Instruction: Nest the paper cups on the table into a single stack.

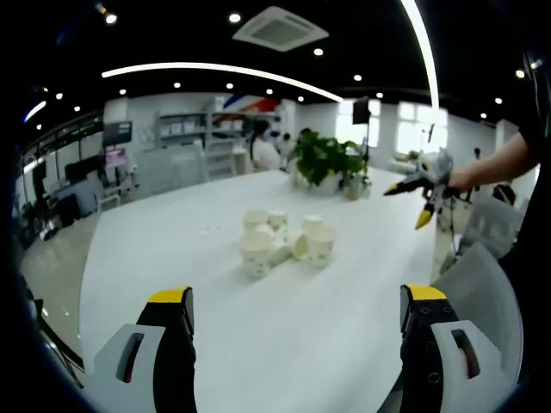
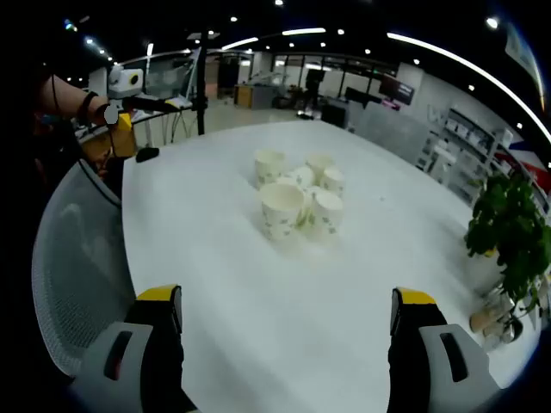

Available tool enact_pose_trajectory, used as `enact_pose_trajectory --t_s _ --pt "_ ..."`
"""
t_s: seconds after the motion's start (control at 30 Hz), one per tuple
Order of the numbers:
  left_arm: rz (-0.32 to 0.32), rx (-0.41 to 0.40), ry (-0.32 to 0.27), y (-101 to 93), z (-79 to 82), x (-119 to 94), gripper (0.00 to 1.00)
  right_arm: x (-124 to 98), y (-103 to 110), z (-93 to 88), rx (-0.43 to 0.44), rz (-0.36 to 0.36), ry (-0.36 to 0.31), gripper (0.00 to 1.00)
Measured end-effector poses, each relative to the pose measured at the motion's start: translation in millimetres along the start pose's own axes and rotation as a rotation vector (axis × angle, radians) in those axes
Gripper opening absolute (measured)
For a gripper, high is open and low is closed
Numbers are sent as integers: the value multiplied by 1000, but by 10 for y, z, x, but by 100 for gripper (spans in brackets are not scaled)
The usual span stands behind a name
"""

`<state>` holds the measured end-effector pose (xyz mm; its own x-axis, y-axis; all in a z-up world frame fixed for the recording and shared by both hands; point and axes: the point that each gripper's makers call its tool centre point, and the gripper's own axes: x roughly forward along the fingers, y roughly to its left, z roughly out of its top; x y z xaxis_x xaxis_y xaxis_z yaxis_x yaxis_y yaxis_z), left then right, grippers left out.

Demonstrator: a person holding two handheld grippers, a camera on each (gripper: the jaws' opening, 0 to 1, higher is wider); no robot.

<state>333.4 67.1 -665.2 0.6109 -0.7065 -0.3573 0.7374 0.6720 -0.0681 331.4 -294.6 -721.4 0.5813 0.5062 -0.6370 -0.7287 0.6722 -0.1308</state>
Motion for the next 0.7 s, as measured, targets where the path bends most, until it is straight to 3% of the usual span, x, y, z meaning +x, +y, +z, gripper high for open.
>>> enact_pose_trajectory --t_s 0.7 --pt "-1 2 -5 5 25 2 100 -18 -12 -16 5 -9 6 100"
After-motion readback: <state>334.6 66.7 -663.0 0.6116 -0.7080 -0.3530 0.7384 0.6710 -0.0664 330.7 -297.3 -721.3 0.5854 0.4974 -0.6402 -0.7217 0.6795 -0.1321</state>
